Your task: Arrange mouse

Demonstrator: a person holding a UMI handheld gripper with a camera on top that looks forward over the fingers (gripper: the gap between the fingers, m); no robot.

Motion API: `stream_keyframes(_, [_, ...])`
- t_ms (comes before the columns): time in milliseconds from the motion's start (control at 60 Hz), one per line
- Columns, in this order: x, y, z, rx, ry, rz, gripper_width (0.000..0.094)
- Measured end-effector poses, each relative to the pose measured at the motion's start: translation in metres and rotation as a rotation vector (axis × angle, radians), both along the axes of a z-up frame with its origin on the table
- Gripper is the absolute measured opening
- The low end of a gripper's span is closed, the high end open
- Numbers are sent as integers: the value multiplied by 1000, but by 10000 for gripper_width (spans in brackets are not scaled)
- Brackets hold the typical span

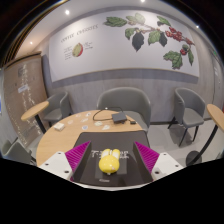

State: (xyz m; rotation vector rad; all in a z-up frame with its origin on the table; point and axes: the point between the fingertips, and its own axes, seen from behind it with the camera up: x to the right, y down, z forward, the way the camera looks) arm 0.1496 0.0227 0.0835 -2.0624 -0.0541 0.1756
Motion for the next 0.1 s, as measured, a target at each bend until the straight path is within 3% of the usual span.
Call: stream_keyframes(100, [12, -23, 65, 180, 133, 7, 862])
